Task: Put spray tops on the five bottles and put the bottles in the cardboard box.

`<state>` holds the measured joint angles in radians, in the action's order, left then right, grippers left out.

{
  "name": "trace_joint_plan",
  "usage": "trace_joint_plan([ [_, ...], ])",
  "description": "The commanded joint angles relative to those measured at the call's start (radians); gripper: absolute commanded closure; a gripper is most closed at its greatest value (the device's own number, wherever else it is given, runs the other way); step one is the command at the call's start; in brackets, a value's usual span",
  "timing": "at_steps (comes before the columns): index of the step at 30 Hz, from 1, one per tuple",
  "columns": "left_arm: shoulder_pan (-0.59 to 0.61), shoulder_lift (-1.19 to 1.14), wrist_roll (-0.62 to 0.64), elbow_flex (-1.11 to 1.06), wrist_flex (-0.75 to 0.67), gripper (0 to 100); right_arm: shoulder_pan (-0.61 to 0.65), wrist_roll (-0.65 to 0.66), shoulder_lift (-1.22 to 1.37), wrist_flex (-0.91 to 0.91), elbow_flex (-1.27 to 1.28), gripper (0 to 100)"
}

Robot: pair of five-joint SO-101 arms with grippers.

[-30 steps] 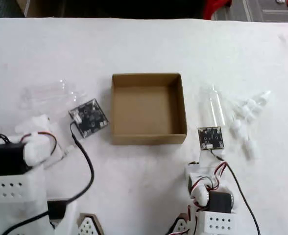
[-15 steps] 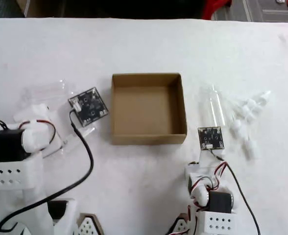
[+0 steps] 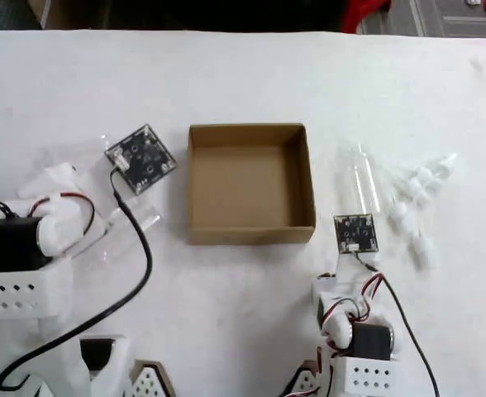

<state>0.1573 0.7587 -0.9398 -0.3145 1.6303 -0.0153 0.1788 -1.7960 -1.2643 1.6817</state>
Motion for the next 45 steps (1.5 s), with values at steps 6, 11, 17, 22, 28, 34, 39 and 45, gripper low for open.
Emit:
trace_joint_plan([
  [6, 0.051, -0.213, 0.120, 0.176, -0.046, 93, -0.008, -0.005, -0.005, -0.005, 0.009, 98.2],
  [11, 0.050, -0.521, 0.126, 0.431, 0.117, 93, -0.008, -0.005, -0.005, -0.005, 0.009, 98.2],
  [17, 0.010, -0.702, 0.126, 0.654, 0.149, 93, -0.008, -0.005, -0.005, -0.005, 0.009, 98.2],
  [22, -0.054, -0.751, 0.124, 0.695, 0.126, 93, -0.008, -0.005, -0.005, -0.005, 0.009, 98.2],
  [28, -0.065, -0.788, 0.084, 0.694, -0.046, 93, -0.008, -0.005, -0.005, -0.005, 0.009, 98.2],
  [34, -0.065, -0.891, -0.037, 0.703, -0.110, 89, -0.008, -0.005, -0.005, -0.005, 0.009, 98.2],
  [39, -0.013, -0.995, 0.003, 0.703, -0.259, 87, -0.008, -0.005, -0.005, -0.005, 0.009, 98.2],
  [45, 0.024, -1.087, -0.123, 0.703, -0.350, 85, -0.008, -0.005, -0.005, -0.005, 0.009, 98.2],
])
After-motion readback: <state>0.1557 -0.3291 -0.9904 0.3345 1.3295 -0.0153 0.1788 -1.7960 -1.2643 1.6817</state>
